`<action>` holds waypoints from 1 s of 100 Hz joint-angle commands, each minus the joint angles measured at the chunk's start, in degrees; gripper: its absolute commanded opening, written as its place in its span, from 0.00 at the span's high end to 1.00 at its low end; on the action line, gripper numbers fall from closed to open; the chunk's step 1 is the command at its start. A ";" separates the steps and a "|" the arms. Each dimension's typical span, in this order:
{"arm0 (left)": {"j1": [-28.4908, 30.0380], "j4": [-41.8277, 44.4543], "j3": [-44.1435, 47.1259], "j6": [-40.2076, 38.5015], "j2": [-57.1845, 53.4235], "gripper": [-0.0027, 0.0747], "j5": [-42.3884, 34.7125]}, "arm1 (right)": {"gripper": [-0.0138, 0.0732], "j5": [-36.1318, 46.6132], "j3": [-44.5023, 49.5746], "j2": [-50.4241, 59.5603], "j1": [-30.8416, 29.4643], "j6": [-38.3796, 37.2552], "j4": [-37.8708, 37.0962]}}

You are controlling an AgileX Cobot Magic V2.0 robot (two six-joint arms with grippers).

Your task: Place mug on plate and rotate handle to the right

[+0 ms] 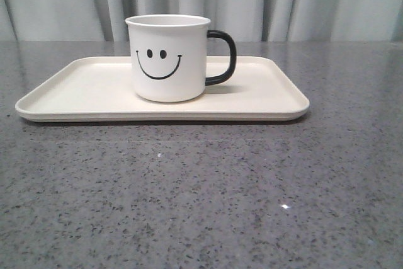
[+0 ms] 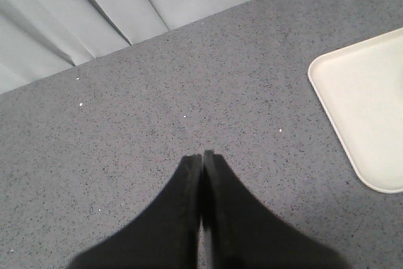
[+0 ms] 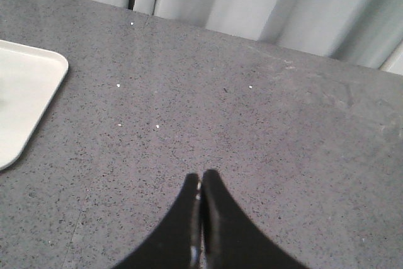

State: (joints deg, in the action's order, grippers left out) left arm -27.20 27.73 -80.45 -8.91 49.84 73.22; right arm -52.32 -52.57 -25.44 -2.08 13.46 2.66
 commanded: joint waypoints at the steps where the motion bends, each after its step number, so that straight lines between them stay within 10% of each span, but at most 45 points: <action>1: -0.21 1.49 -1.17 -0.51 -0.30 0.99 -6.04 | 0.97 3.79 -1.25 -0.45 -0.33 0.10 -0.53; 25: 7.93 -4.22 9.61 -0.51 -10.08 0.99 -31.84 | 0.97 3.79 -1.25 -0.45 -0.33 0.10 -0.53; 55: 17.71 -12.34 47.00 -0.51 -31.93 0.99 -68.27 | 0.97 3.66 -1.25 -0.45 -0.33 0.10 -0.53; 100: 20.69 -20.97 76.73 -0.51 -48.11 0.99 -80.79 | 0.97 3.66 -1.25 -0.45 -0.33 0.10 -0.53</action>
State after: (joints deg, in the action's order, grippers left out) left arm -6.68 7.99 -4.49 -8.91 2.22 -1.04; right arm -52.44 -52.57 -25.44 -2.08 13.34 2.58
